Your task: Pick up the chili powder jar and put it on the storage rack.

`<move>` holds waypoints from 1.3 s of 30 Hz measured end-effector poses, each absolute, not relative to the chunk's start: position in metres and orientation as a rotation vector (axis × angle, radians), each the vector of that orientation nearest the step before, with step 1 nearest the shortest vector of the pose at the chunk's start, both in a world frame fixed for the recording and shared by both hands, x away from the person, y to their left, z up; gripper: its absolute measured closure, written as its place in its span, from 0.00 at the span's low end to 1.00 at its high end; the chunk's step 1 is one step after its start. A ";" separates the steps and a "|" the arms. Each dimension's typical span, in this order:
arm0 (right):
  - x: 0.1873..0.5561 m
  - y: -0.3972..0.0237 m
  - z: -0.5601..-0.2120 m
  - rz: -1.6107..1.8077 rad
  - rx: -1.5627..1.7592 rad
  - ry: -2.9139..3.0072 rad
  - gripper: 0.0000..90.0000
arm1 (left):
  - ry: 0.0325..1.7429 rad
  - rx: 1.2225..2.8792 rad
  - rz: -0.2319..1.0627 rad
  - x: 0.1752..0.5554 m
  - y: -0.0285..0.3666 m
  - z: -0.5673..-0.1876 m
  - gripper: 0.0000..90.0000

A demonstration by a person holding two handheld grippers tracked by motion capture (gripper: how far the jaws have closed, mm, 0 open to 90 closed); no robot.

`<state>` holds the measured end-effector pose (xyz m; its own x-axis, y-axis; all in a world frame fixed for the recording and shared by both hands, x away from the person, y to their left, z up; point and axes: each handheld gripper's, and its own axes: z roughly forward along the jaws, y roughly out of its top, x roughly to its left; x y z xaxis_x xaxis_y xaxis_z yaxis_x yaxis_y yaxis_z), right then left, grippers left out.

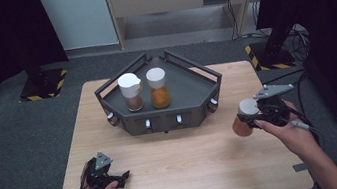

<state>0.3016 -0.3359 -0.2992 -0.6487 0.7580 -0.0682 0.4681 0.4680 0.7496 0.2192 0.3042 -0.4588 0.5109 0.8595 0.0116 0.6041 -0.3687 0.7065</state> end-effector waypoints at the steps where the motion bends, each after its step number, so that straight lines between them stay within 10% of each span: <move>1: 0.302 -0.336 -0.298 1.011 1.026 2.330 0.38 | 1.190 2.104 0.507 0.219 0.304 -0.459 0.00; 39: 0.308 -0.323 -0.261 1.035 0.965 2.350 0.38 | 1.190 2.104 0.507 0.219 0.304 -0.459 0.00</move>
